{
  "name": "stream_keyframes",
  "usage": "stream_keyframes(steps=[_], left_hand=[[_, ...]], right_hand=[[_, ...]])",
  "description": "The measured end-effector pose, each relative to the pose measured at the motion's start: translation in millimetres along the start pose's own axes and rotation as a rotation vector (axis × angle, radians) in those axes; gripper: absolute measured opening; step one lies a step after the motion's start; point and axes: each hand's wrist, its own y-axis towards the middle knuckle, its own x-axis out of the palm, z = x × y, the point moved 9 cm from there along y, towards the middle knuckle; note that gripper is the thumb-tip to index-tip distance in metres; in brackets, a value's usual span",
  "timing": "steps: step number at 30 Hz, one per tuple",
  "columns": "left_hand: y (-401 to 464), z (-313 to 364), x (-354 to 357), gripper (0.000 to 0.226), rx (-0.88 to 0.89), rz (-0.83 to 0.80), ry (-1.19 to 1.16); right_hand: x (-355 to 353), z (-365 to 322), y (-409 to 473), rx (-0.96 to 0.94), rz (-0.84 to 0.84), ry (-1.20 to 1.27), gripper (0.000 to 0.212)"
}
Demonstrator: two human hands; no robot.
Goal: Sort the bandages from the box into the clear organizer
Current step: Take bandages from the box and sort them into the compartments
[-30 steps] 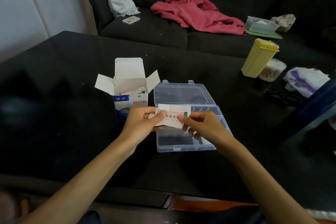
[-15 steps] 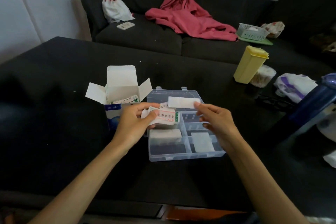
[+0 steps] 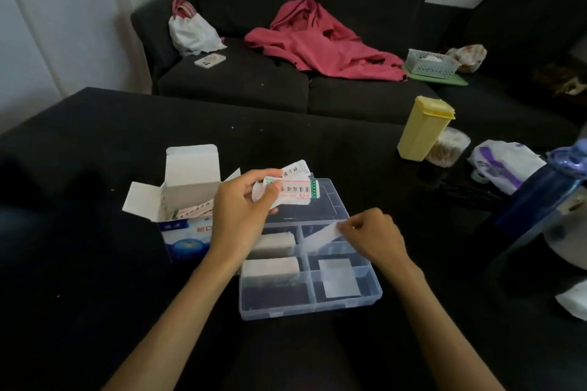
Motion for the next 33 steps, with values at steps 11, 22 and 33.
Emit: stream_keyframes(steps=[11, 22, 33], left_hand=[[5, -34, 22, 0.036, -0.062, -0.112, 0.110], [0, -48, 51, 0.041, -0.321, -0.347, -0.119], [3, -43, 72, 0.024, -0.234, -0.429, 0.068]], right_hand=[[3, -8, 11, -0.007, 0.007, -0.286, 0.024], [-12, -16, 11, -0.042, -0.107, 0.478, 0.024], [-3, -6, -4, 0.127, -0.223, 0.720, 0.014]])
